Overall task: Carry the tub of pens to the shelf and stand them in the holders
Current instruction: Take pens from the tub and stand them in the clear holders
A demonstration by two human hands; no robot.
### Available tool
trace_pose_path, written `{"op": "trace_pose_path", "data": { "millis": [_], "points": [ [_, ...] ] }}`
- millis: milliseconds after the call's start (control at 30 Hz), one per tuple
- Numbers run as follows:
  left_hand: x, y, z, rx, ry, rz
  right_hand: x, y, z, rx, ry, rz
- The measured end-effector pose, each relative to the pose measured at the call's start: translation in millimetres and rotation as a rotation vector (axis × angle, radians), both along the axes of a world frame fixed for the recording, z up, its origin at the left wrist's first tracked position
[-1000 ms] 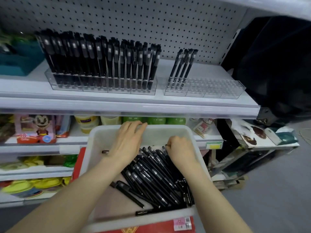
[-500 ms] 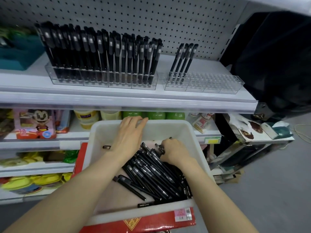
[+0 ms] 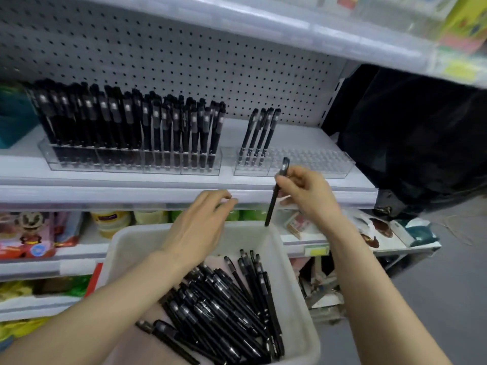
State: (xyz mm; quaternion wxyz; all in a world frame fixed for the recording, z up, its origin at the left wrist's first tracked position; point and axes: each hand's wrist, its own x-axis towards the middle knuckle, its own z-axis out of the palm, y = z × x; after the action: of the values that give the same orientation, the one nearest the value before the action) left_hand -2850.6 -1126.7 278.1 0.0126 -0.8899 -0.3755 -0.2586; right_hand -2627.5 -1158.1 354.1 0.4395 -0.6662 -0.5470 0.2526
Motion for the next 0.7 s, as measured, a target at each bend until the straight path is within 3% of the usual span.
{"op": "trace_pose_path", "data": {
  "millis": [233, 700],
  "points": [
    [50, 44, 49, 0.173, 0.058, 0.104, 33, 48, 64, 0.384, -0.061, -0.205],
    [63, 59, 51, 0.136, 0.059, 0.135, 29, 109, 49, 0.41, -0.116, -0.172]
  ]
}}
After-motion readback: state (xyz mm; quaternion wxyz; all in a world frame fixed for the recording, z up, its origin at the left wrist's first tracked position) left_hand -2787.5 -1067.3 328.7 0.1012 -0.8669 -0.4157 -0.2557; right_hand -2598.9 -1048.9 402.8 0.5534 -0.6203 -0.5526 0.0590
